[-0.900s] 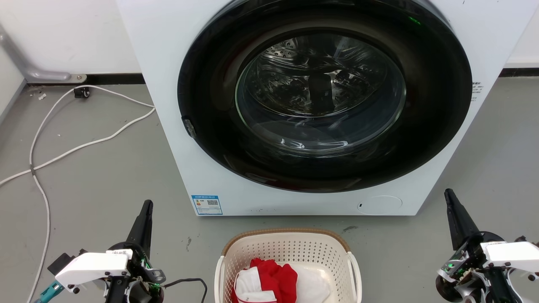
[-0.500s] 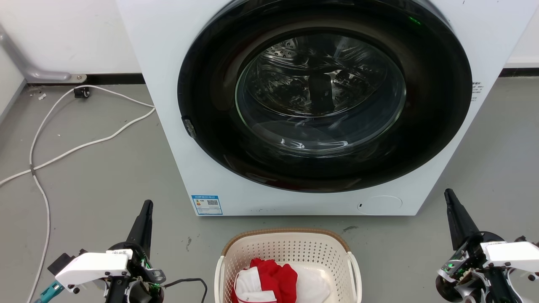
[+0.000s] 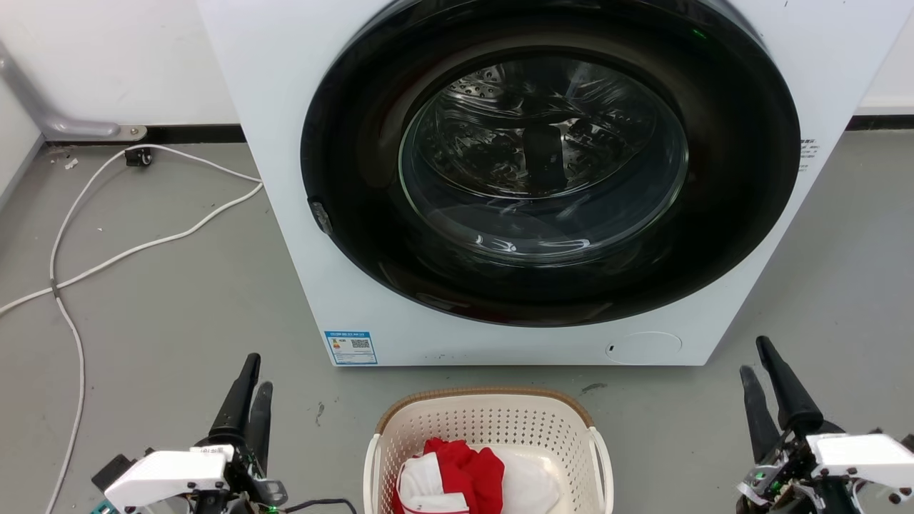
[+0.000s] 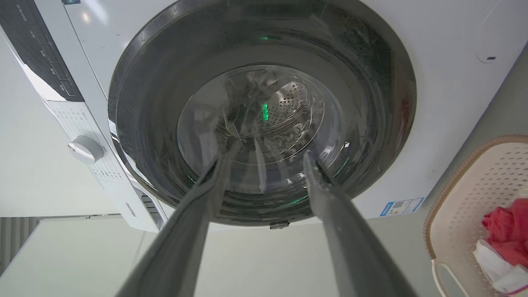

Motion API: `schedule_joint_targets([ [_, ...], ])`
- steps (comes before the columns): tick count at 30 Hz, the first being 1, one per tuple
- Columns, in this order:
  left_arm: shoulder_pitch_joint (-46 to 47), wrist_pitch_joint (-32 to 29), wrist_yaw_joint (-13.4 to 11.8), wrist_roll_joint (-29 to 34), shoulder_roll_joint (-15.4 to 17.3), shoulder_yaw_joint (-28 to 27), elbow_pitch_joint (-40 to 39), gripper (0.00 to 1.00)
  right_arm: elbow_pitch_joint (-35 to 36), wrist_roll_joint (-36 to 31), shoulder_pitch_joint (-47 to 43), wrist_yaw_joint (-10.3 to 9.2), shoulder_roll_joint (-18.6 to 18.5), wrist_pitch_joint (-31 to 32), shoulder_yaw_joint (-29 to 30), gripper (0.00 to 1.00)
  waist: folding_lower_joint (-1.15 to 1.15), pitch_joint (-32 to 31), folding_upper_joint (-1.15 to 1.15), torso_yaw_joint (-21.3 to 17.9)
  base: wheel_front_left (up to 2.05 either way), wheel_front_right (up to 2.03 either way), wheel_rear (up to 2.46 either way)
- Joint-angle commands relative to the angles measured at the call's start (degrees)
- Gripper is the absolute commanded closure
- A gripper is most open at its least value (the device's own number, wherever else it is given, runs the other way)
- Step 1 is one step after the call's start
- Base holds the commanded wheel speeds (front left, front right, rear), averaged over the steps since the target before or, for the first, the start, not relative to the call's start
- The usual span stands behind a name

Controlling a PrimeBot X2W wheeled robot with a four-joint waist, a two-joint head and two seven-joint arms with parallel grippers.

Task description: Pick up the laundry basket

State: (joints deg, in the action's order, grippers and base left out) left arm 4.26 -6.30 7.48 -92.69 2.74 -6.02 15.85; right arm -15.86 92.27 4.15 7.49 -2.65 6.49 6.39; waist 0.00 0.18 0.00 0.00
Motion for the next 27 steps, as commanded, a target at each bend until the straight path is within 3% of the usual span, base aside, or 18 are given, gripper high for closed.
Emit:
schedule_joint_targets([
  [1,0.7,0.6,0.0,0.2,0.1,0.2,-1.1,0.00,0.8,-0.4,0.7,0.00,-0.1,-0.6,-0.3,0.00,0.00,0.0,0.00,0.0,0.00,0.00,0.00],
  [10,0.5,3.7,-0.4,8.9,0.2,-0.4,-3.8,0.00,3.3,-10.6,0.3,0.00,-0.1,-3.8,0.0,0.00,0.00,0.2,0.00,0.0,0.00,0.00,0.00],
  [27,-0.2,7.8,-4.3,29.1,0.2,2.9,-9.0,0.00,8.7,-34.7,-1.3,0.00,-0.1,-7.9,-2.7,0.00,0.00,0.6,0.00,0.0,0.00,0.00,0.00],
])
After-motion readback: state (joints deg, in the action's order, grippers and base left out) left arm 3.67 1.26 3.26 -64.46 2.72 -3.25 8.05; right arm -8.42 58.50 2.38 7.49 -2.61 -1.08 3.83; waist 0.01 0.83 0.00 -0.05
